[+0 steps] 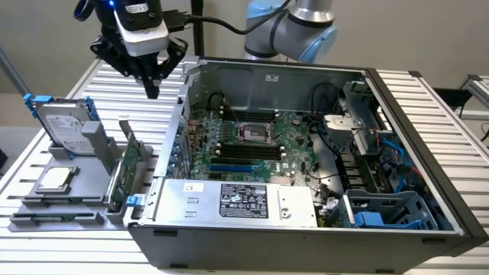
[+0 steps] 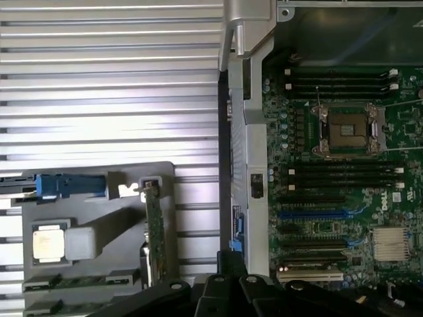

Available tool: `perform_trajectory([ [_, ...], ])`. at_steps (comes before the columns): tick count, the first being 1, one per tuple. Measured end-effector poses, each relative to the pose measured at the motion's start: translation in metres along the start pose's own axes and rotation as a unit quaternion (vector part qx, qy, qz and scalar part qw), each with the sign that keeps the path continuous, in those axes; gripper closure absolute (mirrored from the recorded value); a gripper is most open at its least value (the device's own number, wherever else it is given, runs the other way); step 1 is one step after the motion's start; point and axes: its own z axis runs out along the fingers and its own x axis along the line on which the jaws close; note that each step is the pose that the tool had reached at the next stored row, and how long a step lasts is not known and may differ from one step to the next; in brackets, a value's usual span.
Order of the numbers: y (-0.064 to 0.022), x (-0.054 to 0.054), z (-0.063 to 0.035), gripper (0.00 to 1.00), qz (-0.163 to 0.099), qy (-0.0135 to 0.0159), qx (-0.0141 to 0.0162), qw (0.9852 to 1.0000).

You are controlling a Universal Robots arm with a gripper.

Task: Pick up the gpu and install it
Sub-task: 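Reach for the gpu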

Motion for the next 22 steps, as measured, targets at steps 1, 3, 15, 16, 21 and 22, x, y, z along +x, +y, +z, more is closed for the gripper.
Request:
perform_trajectory([
  [1, -0.0021, 0.002, 0.0001, 0.89, 0.000, 0.0000, -0.0002, 1.0000],
  [3, -0.0061, 0.008, 0.0000, 0.89, -0.001, 0.0001, -0.0002, 1.0000],
  [15, -0.0342, 0.051, 0.0015, 0.89, -0.001, 0.0001, -0.0006, 1.0000],
  [16, -0.0371, 0.054, 0.0018, 0.89, -0.001, 0.0000, -0.0006, 1.0000],
  [21, -0.0473, 0.066, 0.0024, 0.89, -0.001, 0.0001, -0.0006, 1.0000],
  [22, -0.0473, 0.066, 0.0024, 0.89, -0.001, 0.0001, -0.0006, 1.0000],
])
